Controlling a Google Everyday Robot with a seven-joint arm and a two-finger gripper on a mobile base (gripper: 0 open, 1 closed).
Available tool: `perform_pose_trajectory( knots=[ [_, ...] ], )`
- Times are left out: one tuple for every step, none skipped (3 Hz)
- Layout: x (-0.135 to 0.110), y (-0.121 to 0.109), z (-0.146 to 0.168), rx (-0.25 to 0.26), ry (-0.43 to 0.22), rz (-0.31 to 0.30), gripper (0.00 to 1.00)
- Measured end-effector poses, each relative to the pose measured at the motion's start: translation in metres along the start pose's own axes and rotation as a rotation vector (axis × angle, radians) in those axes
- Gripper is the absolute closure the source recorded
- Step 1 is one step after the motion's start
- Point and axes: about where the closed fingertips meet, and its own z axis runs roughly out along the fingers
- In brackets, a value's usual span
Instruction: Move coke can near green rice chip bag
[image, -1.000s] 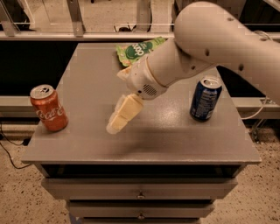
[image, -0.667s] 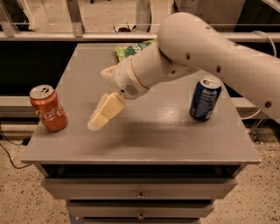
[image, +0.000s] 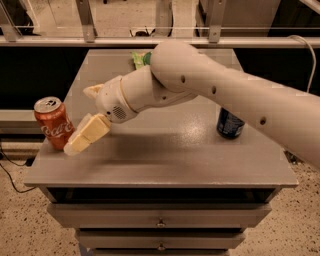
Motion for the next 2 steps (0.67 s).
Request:
perform_pose_trajectory(
  knots=[
    [-0.012, 0.005, 0.030, -0.031, -0.057, 0.002, 0.00],
    [-0.021, 0.006, 0.048, -0.038, -0.096, 0.004, 0.00]
  ],
)
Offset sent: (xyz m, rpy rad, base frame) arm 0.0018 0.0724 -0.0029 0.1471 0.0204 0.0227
